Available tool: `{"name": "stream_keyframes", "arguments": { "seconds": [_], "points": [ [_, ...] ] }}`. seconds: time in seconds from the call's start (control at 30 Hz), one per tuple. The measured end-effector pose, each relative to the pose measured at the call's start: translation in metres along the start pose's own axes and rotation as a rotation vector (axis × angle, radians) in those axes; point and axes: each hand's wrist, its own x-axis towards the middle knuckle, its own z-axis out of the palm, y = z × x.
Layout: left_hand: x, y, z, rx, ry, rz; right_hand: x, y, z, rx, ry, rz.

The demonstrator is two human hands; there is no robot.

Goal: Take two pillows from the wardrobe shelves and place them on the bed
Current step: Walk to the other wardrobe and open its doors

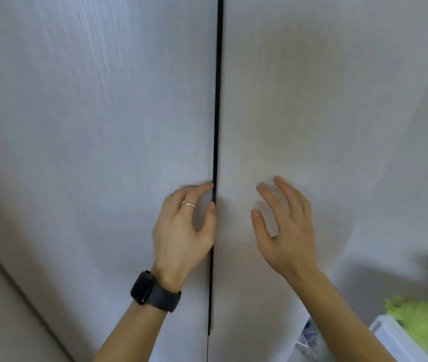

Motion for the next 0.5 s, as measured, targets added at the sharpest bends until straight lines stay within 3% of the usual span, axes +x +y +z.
{"name": "stream_keyframes", "arguments": {
  "seconds": [0.23, 0.5],
  "points": [
    [0.029, 0.013, 0.012, 0.264, 0.304, 0.056, 0.067, 0.013, 0.038, -0.035, 0.22, -0.265],
    [0.051, 0.039, 0.058, 0.267, 0.398, -0.081, 0.102, 0.031, 0.06, -0.14, 0.288, -0.353]
  ]
}}
